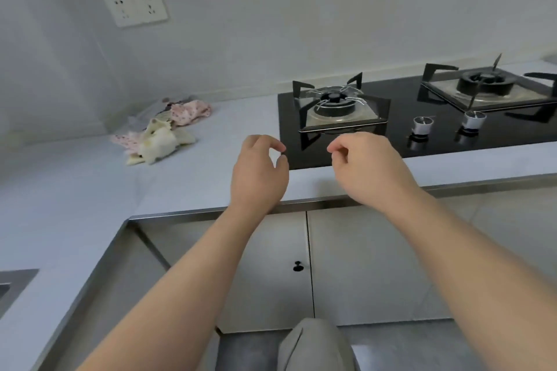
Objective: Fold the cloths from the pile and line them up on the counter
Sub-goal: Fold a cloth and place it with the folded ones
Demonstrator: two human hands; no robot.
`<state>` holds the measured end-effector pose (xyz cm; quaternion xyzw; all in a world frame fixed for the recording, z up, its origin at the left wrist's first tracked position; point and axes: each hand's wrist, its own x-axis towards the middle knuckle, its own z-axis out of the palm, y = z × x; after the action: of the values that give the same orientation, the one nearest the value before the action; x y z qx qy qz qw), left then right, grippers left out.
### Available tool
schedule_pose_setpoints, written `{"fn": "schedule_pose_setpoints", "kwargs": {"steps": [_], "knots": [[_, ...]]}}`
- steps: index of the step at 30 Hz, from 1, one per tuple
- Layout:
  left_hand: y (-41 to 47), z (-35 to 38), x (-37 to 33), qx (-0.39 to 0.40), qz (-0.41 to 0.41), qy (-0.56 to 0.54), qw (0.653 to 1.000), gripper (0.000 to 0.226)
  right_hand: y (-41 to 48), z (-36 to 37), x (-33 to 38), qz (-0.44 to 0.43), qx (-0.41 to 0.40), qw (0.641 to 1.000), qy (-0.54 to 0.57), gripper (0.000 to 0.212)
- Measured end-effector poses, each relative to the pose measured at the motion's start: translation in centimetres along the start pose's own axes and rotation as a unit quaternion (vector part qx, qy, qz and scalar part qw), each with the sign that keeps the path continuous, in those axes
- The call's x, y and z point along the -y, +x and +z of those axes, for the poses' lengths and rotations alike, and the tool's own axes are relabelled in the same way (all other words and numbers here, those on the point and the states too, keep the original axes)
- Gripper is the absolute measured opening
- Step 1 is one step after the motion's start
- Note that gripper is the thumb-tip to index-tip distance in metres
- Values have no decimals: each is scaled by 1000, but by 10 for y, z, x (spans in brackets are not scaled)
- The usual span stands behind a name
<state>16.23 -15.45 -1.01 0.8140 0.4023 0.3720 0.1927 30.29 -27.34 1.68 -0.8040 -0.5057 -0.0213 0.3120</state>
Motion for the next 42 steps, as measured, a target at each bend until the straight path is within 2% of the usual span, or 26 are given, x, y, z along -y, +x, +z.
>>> {"fn": "schedule_pose_setpoints", "kwargs": {"steps": [5, 10, 13, 16, 18, 24, 34, 36, 39, 42], "knots": [[17, -60, 84, -2, -66, 70, 995, 19, 11, 41, 62, -49, 65, 996, -28, 28], [48, -85, 155, 8, -125, 140, 982, 34, 38, 95, 105, -83, 109, 990, -35, 32], [72, -93, 186, -36, -143, 122, 982, 38, 59, 128, 124, -105, 131, 985, -39, 34], [91, -98, 214, -110, -212, 65, 969, 42, 79, 160, 137, -115, 130, 984, -26, 35], [95, -99, 228, -127, -239, 37, 962, 45, 91, 178, 146, -118, 120, 986, -11, 34], [93, -98, 230, -101, -211, 58, 971, 45, 106, 208, 171, -110, 103, 988, 26, 33], [93, -98, 231, -46, -191, 59, 979, 52, 99, 194, 165, -107, 108, 988, 15, 33], [94, -99, 230, -54, -179, 46, 981, 55, 98, 190, 163, -109, 111, 988, 12, 34], [92, -102, 223, -107, -149, 34, 982, 57, 96, 183, 161, -113, 115, 987, 12, 35], [92, -104, 202, -152, -61, 6, 986, 60, 95, 171, 160, -122, 110, 986, 15, 36]]}}
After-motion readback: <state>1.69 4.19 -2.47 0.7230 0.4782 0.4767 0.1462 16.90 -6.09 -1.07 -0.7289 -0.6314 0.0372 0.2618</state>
